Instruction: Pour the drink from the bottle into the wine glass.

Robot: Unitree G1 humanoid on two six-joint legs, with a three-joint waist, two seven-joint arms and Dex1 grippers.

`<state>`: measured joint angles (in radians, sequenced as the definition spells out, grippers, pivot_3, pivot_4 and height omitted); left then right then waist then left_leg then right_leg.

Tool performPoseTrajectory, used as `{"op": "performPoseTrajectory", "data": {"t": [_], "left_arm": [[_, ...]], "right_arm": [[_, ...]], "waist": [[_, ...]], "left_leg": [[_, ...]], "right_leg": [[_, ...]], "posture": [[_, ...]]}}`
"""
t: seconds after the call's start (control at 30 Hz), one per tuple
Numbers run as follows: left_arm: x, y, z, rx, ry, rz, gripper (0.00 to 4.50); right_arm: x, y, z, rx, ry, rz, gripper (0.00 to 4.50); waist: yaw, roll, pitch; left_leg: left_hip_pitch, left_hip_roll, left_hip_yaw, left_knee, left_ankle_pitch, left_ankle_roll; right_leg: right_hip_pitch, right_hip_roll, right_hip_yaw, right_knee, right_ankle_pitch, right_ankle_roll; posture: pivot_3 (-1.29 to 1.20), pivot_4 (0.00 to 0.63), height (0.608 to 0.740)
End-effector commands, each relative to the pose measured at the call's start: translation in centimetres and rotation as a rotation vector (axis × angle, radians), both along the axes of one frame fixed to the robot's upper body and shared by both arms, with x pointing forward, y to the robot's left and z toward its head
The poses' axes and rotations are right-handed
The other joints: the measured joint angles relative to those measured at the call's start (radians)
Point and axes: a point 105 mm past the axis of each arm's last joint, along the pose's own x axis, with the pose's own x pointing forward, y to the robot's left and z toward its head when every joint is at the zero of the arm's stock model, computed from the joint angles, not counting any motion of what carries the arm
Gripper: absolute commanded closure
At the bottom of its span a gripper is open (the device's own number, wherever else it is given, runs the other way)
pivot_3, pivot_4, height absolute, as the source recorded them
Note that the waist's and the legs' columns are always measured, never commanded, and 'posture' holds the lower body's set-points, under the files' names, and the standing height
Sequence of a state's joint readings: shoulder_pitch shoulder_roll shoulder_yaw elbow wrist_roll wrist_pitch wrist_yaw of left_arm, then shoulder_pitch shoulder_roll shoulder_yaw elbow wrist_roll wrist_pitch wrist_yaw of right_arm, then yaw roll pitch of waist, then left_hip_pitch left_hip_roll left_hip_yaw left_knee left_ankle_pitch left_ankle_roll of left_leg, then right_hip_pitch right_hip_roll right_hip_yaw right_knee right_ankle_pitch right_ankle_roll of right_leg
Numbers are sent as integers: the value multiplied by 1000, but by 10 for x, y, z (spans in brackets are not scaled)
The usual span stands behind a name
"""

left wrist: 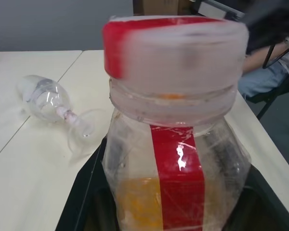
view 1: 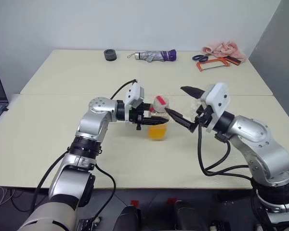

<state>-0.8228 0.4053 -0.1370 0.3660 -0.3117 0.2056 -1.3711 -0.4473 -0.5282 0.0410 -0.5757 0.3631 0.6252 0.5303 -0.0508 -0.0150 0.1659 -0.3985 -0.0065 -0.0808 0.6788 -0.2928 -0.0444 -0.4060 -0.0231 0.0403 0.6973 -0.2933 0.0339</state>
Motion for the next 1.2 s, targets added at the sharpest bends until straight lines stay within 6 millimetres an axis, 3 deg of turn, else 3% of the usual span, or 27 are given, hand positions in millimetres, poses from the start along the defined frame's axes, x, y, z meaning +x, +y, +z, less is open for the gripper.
{"op": "performPoseTrajectory", "data": {"t": [0.03,0.3,0.67,1.2], "left_arm": [[-1,-1,14,-28,-63,-14,2698],[1,-1,15,-34,-71,-10,2700],[1,-1,16,-38,-62,-30,2700],[3,2,17,-36,-64,-24,2700]], "right_arm": [[-16,3,5,15,13,85,267],[-32,19,6,22,44,189,267],[-6,44,17,64,-7,129,267],[2,34,14,59,2,78,267]], "waist": [[0,0,0],[0,0,0],[-3,0,0],[-4,0,0]], "left_leg": [[0,0,0,0,0,0],[0,0,0,0,0,0],[0,0,0,0,0,0],[0,0,0,0,0,0]], "right_leg": [[0,0,0,0,0,0],[0,0,0,0,0,0],[0,1,0,0,0,0],[0,0,0,0,0,0]], "posture": [[0,150,740],[0,150,740],[0,150,740],[0,150,740]]}}
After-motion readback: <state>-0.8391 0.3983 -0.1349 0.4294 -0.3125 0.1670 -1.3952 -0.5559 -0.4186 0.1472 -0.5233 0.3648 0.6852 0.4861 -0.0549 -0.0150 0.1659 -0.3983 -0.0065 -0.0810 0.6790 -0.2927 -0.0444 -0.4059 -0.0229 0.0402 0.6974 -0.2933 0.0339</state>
